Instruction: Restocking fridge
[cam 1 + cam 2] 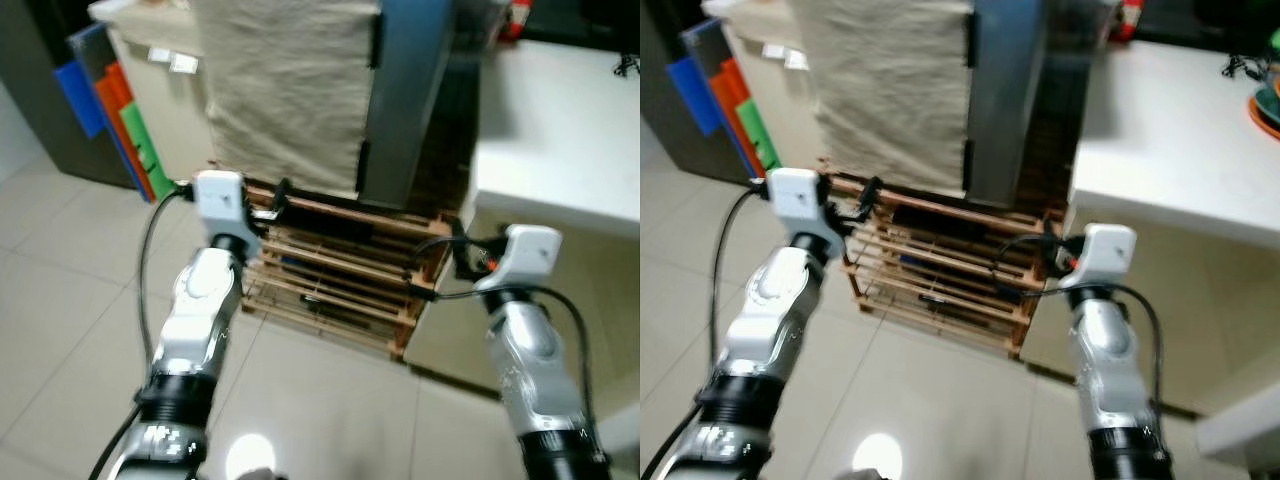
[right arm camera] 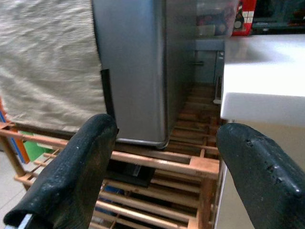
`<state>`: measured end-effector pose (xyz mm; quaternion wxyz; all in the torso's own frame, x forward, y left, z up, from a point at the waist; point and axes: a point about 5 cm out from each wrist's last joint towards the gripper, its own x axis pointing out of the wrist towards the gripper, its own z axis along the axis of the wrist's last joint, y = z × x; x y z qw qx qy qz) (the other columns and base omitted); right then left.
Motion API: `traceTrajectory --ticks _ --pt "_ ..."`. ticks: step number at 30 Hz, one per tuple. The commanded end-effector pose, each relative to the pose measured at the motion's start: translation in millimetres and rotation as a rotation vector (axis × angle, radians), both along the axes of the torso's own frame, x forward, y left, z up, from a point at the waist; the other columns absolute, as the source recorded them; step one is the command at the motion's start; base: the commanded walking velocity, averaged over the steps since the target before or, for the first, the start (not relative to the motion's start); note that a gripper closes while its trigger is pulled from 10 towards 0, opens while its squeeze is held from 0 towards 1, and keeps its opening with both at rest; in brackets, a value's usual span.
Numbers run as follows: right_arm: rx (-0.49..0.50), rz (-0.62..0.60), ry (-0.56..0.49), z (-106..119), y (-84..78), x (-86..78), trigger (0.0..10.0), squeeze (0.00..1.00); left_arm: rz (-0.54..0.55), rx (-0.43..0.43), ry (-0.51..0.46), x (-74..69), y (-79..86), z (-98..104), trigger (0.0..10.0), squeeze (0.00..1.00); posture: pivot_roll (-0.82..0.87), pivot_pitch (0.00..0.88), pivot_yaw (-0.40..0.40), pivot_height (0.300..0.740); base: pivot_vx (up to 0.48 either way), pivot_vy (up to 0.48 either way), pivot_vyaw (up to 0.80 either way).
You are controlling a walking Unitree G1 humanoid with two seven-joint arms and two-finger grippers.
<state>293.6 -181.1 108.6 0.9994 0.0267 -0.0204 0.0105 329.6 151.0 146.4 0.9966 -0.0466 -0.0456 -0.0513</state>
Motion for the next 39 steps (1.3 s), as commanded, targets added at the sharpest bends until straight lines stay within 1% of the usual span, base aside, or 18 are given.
traceTrajectory --ticks 1,6,8,10,15,23,28,39 --pt "-0.018 -0.031 -0.002 0.2 -10.7 -2.1 10.0 0.0 -0.016 -0.015 0.022 1.9 -10.1 -0.7 10.0 0.0 -0.08 0.0 0.031 0.74 0.0 0.48 0.0" --pt "-0.02 -0.03 0.002 -0.7 -11.4 -2.8 10.0 0.0 -0.01 -0.015 0.051 3.2 -11.7 -5.1 10.0 0.0 -0.09 0.0 0.027 0.74 0.0 0.48 0.0" --pt "-0.021 -0.028 0.002 -0.4 -11.4 -3.0 10.0 0.0 -0.005 0.02 0.042 3.2 -12.6 -4.8 10.0 0.0 -0.09 0.0 0.026 0.74 0.0 0.48 0.0" --pt "-0.024 -0.026 0.001 0.1 -11.9 -3.0 10.0 0.0 -0.003 0.042 0.052 3.5 -14.5 -6.9 10.0 0.0 -0.09 0.0 0.024 0.74 0.0 0.0 0.0" --pt "-0.029 -0.025 0.001 1.0 -12.8 -2.1 10.0 0.0 -0.02 0.037 0.041 2.9 -14.7 -5.7 10.0 0.0 -0.1 0.0 0.025 0.74 0.0 0.0 0.0" --pt "-0.027 0.014 -0.012 2.1 1.1 -2.1 10.0 0.0 -0.015 0.076 0.052 5.9 -11.8 -5.9 10.0 0.0 -0.09 0.0 0.032 0.74 0.361 0.316 0.0" --pt "-0.03 0.031 0.006 -1.9 2.5 -5.8 10.0 0.0 -0.02 0.088 0.055 4.1 -14.5 -6.4 10.0 0.0 -0.09 0.0 0.018 0.74 0.382 0.289 0.0" --pt "-0.049 0.065 0.003 0.0 6.1 -5.3 10.0 0.0 -0.029 0.084 0.066 1.5 -18.1 -9.0 10.0 0.0 -0.09 0.0 0.013 0.74 0.389 0.279 0.0"
